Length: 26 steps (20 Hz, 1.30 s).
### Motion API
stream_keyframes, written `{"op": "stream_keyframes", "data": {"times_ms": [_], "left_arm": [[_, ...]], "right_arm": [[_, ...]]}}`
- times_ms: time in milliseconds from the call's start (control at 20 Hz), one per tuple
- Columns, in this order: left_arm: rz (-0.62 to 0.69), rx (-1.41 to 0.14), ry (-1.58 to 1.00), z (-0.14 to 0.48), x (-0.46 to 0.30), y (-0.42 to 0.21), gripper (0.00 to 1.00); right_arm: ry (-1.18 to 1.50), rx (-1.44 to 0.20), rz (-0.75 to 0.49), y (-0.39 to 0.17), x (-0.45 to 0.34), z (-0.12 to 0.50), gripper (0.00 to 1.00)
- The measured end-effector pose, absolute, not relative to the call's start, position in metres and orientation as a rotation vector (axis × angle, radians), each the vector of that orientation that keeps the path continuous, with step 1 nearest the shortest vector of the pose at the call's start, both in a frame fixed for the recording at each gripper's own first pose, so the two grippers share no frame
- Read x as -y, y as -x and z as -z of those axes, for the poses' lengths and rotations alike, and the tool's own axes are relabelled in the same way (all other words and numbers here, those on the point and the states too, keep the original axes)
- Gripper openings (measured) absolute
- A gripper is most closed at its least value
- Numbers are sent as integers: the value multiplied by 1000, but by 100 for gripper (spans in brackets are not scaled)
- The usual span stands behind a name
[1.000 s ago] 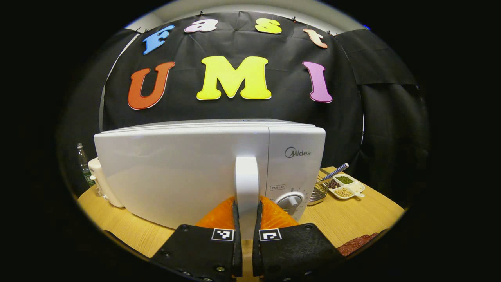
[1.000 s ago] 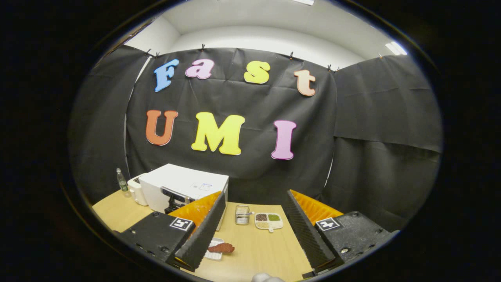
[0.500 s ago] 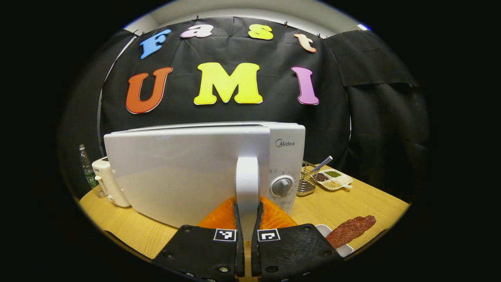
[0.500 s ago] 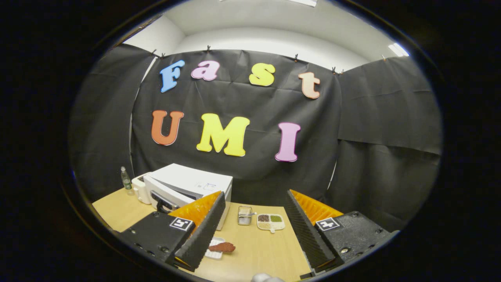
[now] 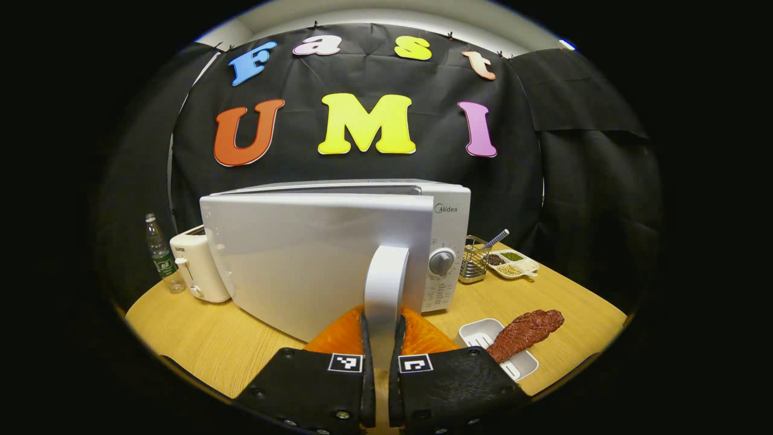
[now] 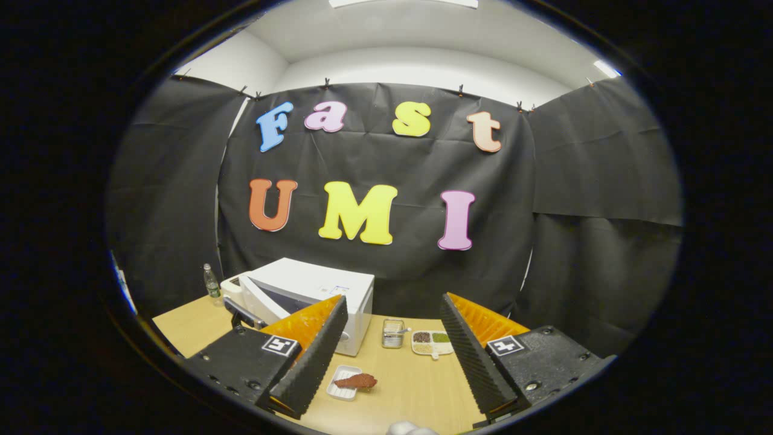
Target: Open the microwave oven with the left hand, put the food in, and close the microwave oven.
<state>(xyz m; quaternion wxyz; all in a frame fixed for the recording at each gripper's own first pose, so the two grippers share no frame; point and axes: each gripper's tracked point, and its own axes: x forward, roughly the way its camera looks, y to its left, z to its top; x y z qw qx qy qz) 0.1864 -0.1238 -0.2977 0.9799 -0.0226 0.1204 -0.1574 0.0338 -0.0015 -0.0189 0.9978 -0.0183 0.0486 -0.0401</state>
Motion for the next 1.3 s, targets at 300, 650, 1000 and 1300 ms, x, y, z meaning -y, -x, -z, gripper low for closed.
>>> {"op": "stream_keyframes", "data": {"times_ms": [300, 650, 1000, 1300], "left_arm": [[209, -267, 73, 297, 89, -181, 92], [166, -249, 11, 290, 56, -153, 96], [45, -274, -15, 293, -15, -109, 96], [5, -290, -37, 296, -68, -84, 95]], "right_arm": [[23, -101, 60, -25, 4, 26, 93], [29, -103, 12, -22, -5, 33, 99], [0, -126, -113, -14, -36, 55, 99], [-26, -186, -130, -19, -54, 78, 99]]}}
